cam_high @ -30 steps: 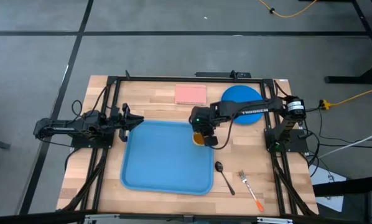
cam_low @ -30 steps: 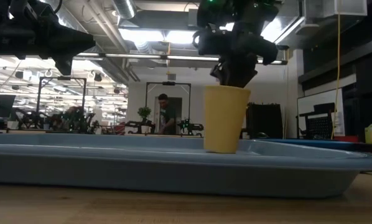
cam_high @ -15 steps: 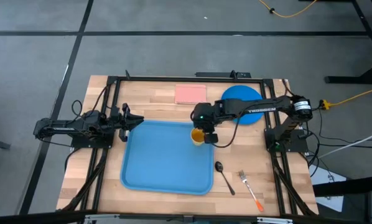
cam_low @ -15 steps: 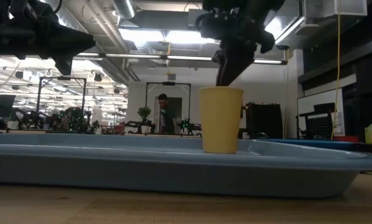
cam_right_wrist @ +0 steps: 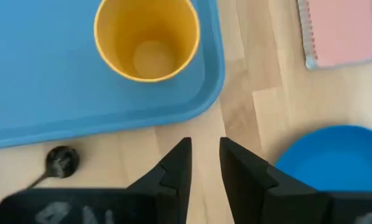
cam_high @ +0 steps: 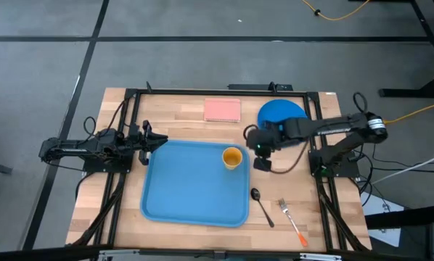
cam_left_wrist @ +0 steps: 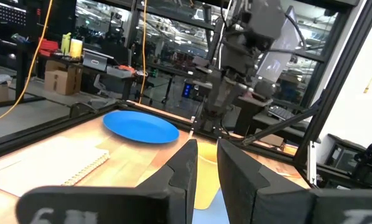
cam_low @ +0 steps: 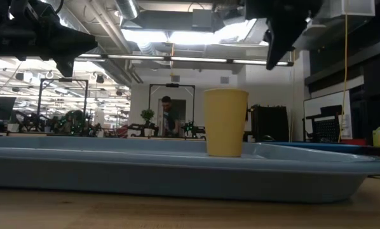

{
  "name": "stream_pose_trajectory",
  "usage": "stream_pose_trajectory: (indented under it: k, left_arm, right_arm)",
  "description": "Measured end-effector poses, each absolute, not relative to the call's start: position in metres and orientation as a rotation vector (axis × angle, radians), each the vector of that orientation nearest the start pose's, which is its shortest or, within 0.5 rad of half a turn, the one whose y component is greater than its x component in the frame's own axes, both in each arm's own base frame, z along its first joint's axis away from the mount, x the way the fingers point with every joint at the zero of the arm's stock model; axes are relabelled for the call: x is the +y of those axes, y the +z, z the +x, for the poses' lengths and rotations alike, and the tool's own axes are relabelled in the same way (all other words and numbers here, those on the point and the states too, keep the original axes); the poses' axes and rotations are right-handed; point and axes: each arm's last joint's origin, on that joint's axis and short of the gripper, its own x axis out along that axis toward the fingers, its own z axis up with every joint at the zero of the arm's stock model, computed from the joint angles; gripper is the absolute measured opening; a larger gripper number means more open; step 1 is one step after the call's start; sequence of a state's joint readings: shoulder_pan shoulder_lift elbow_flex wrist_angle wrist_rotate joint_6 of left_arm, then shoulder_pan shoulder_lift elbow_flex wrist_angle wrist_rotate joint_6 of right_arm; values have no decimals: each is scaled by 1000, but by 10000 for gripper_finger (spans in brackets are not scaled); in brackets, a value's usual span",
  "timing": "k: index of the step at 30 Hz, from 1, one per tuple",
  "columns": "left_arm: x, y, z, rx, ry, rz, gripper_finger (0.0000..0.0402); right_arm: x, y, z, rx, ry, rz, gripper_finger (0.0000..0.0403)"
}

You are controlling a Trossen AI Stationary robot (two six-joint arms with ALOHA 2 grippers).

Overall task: Pick and place plate/cup/fork/spoon on tray
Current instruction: Move the yellow cup to the left side of the blue tray

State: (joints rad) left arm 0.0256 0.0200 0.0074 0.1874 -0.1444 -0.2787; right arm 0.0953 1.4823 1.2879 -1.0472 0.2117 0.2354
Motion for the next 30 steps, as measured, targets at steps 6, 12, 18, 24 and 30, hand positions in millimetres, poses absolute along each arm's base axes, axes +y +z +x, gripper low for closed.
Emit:
stream_pose_trajectory:
  k: [6,12,18,24,30]
  left_arm:
    - [7,182,97,-197,144,-288,55]
    - [7,182,97,-197,144,-288,55]
    - [7,182,97,-197,144,-288,55]
    - [7,182,97,-197,144,-288,55]
    - [7,182,97,-197,144,-288,55]
  right_arm:
    - [26,240,272,1184,-242,-15,87]
    - [24,198,272,1101,-231,14,87]
    - [19,184,282,995,-191,5,87]
    - [13,169,293,1021,-130,4,87]
    - [14,158,308,963,-74,18,87]
